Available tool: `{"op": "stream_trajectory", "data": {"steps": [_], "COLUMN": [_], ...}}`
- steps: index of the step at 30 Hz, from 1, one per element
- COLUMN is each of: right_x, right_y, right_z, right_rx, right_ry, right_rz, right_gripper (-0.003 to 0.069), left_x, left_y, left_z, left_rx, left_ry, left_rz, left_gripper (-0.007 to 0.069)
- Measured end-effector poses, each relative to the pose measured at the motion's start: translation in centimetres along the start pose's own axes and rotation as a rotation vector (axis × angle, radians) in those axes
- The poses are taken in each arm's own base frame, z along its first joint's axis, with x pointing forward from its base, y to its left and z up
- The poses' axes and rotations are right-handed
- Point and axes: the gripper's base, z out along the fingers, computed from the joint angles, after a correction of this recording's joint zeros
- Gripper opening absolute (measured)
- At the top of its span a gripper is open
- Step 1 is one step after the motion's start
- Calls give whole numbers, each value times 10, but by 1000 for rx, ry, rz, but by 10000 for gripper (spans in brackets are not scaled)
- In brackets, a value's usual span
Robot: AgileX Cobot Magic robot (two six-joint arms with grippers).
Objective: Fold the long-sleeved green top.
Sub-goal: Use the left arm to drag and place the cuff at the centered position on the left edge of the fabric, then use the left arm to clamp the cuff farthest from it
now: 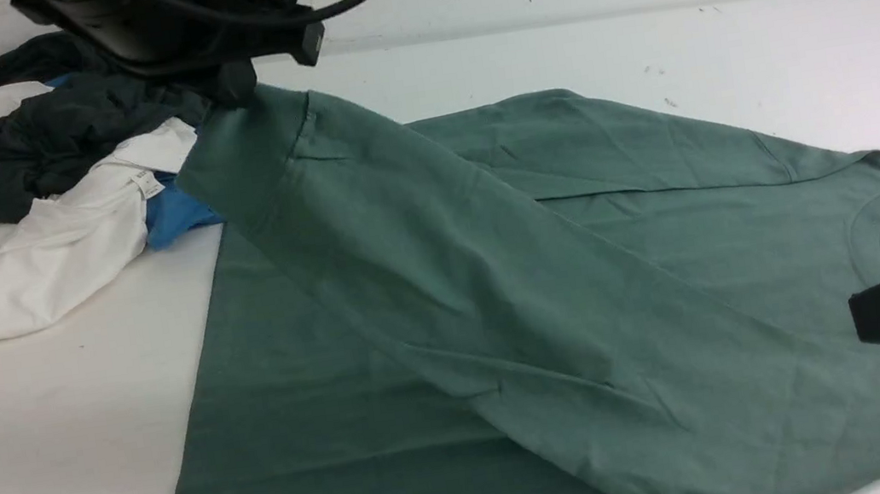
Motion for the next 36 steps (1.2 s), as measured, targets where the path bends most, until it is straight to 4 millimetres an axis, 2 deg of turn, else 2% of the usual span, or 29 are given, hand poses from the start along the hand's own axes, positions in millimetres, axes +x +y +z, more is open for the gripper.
{"op": "stream_trajectory", "data": {"steps": [1,2,3,4,5,6,7,10,11,12,13,15,18,21,22,23,26,29,34,36], "right_x": [0,0,0,0,0,1,1,1,1,1,1,2,2,2,2,2,2,2,2,2], "right_y": [0,0,0,0,0,0,0,1,1,1,1,1,1,1,1,1,1,1,1,1], "right_z": [0,0,0,0,0,0,0,0,0,0,0,0,0,0,0,0,0,0,0,0], "right_rx": [0,0,0,-1,-2,-3,-5,-7,-7,-7,-8,-8,-9,-10,-10,-11,-11,-11,-11,-11], "right_ry": [0,1,1,3,5,6,10,14,14,15,16,17,19,21,22,23,23,23,23,23], "right_rz": [0,0,0,0,-1,-1,-1,-1,-1,-1,-1,-1,-2,-3,-3,-3,-14,-16,-19,-19], "right_gripper": [-15,-15,-15,-15,-15,-15,-15,-15,-15,-15,-15,-15,-15,-15,-15,-15,-15,-15,-15,-15], "left_x": [-1,-7,-8,-9,-9,-9,-7,-3,-3,-1,-1,2,4,6,6,5,6,6,6,3], "left_y": [2,8,11,16,19,19,22,21,21,21,21,23,25,28,28,29,31,36,58,75], "left_z": [6,26,31,50,62,62,79,110,110,121,123,138,150,157,157,158,159,159,170,184], "left_rx": [-8,-31,-37,-56,-67,-67,-80,-102,-102,-110,-112,-140,-177,-214,-216,-233,-248,-251,-218,-149], "left_ry": [10,37,46,81,103,103,139,203,203,226,229,260,284,292,293,290,283,281,259,219], "left_rz": [-4,-27,-34,-47,-50,-51,-46,-22,-22,-15,-13,2,16,19,19,1,-56,-94,-218,-332], "left_gripper": [9,9,9,9,9,9,9,9,9,9,9,19,59,137,137,189,264,286,295,301]}}
